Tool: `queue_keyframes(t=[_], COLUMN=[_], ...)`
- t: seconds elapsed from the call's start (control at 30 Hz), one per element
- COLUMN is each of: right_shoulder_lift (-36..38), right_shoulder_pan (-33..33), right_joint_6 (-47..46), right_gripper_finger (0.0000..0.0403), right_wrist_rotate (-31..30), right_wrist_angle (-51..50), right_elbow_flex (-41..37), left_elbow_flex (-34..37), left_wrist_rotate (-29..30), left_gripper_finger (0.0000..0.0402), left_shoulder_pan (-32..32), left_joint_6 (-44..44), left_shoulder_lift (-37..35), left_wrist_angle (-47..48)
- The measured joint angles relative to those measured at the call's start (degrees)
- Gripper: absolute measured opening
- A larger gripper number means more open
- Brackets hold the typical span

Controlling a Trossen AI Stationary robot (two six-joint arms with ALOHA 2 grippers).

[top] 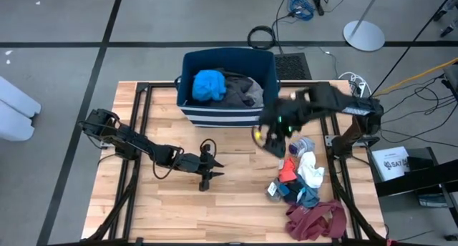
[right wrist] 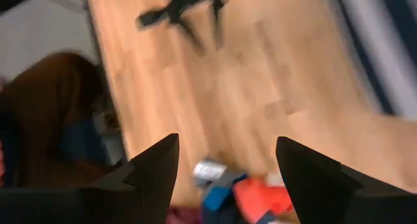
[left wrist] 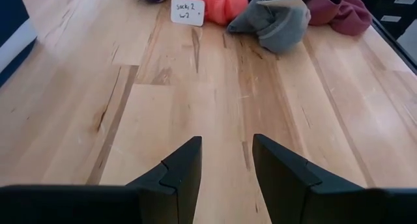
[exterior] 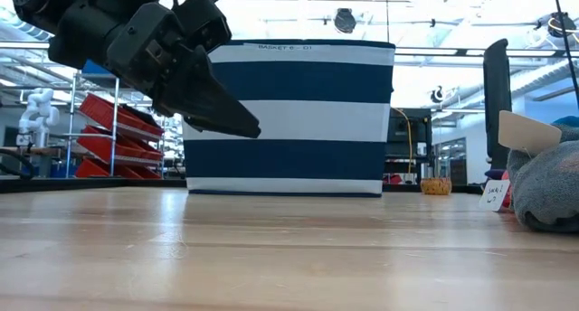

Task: Sort clothes
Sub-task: Put the red underwear into the blue laundry bin

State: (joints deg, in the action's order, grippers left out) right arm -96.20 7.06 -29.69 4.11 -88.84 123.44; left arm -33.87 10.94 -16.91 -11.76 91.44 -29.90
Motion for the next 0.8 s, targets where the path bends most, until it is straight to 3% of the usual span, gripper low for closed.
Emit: queue_keyframes(t=[0.37,0.6,0.8], right_shoulder_lift=[0.0,0.0,0.0], right_shoulder_pan=[15.8,25.8,33.9], right_joint_6=[-15.0,-29.2,-39.6], right_gripper_finger=[0.0242,0.0242,0.0242], right_wrist_rotate=[0.4,2.5,8.8], right_wrist_angle=[0.1,0.3,4.2], right_elbow_flex=[-9.4,-20.7,-32.6], left_elbow_flex=[0.0,0.0,0.0], left_wrist_rotate=[0.1,0.2,0.2], left_gripper_finger=[0.0145,0.0145,0.0145], left_shoulder_pan=[-0.3,-0.6,-0.6], left_joint_6=[-1.5,-1.5,-1.5], left_shoulder_lift=[0.0,0.1,0.1], left_wrist_angle=[0.0,0.0,0.0])
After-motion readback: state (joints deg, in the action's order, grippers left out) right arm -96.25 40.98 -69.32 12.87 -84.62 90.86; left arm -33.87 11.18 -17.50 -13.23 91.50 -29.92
